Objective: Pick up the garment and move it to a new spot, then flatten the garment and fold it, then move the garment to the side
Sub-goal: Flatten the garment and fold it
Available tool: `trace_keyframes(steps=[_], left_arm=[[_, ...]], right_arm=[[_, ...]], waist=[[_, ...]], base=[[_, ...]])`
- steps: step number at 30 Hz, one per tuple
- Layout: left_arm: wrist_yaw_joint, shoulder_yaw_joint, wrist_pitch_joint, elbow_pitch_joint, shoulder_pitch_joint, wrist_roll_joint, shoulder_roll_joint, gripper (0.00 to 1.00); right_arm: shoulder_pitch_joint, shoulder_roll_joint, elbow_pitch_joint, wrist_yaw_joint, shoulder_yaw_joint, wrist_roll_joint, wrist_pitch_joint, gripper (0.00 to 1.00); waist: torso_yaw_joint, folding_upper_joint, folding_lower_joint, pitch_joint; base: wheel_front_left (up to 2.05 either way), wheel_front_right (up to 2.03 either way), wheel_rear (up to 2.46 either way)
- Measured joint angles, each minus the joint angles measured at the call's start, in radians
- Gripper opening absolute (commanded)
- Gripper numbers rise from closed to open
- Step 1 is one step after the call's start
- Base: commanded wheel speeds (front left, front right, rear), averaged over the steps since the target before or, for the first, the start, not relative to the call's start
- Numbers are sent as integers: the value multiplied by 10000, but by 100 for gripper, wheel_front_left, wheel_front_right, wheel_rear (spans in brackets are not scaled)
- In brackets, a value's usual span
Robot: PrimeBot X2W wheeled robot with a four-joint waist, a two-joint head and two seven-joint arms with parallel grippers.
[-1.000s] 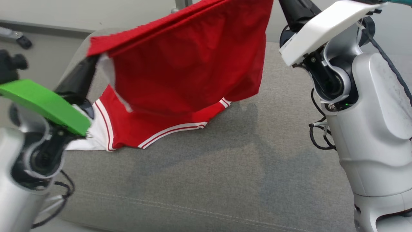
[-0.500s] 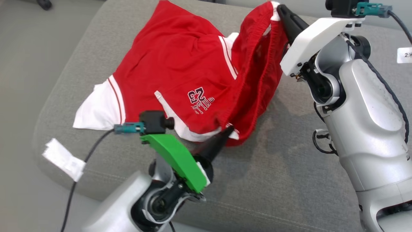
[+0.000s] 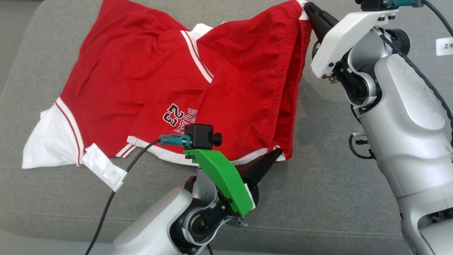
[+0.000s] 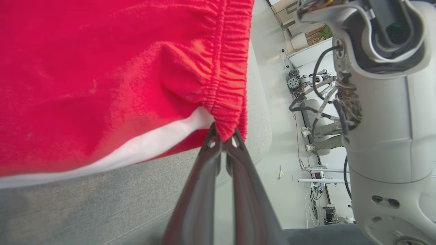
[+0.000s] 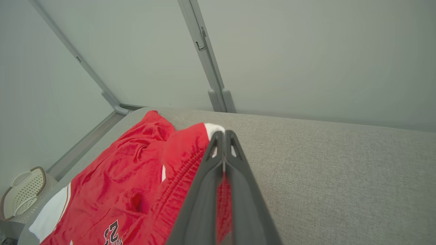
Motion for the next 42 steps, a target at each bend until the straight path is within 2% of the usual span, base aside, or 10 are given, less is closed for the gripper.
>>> trace_keyframes(steps=[6, 11, 28, 29, 31, 32, 33, 35, 37, 42], left_arm=[[0, -123, 84, 437, -5, 48, -144, 0], [0, -314, 173, 602, -43, 56, -420, 0], [0, -859, 343, 1062, -165, -119, -575, 0], [0, -872, 332, 1095, -165, -125, -577, 0], [0, -911, 328, 1187, -165, -190, -581, 0], [0, -917, 263, 1275, -164, -194, -587, 4], [0, -917, 242, 1373, -164, -196, -585, 23], [0, -949, 198, 1532, -163, -203, -583, 43], [0, -965, 67, 1561, -160, -207, -583, 96], [0, -1135, -199, 1555, -161, -514, -583, 100]], right_arm=[[-52, -48, 476, 261, 123, -13, -132, 0], [-38, -224, 863, 270, -17, -21, -439, 0], [270, -355, 1939, 337, -35, -186, -1103, 0], [274, -370, 1985, 337, -35, -190, -1172, 2], [327, -393, 2082, 337, -31, -209, -1302, 31], [386, -397, 2130, 339, -12, -253, -1319, 44], [440, -397, 2194, 339, 12, -274, -1363, 100], [536, -410, 2289, 339, 35, -345, -1503, 100], [611, -460, 2334, 339, 33, -362, -1576, 100], [691, -483, 2472, 382, 96, -426, -1891, 100]], waist=[[-853, 0, 0, 212], [-1541, 0, 0, 332], [-3018, 0, 0, 544], [-3070, 1, 0, 541], [-3161, 0, 0, 524], [-3197, 1, 0, 510], [-3232, 0, 0, 496], [-3274, 0, 0, 455], [-3297, 0, 0, 414], [-3302, 1, 0, 305]], base=[[0, 0, 0], [0, 0, 0], [0, 0, 0], [0, 0, 0], [0, 0, 0], [0, 0, 0], [0, 0, 0], [0, 0, 0], [0, 0, 0], [0, 0, 0]])
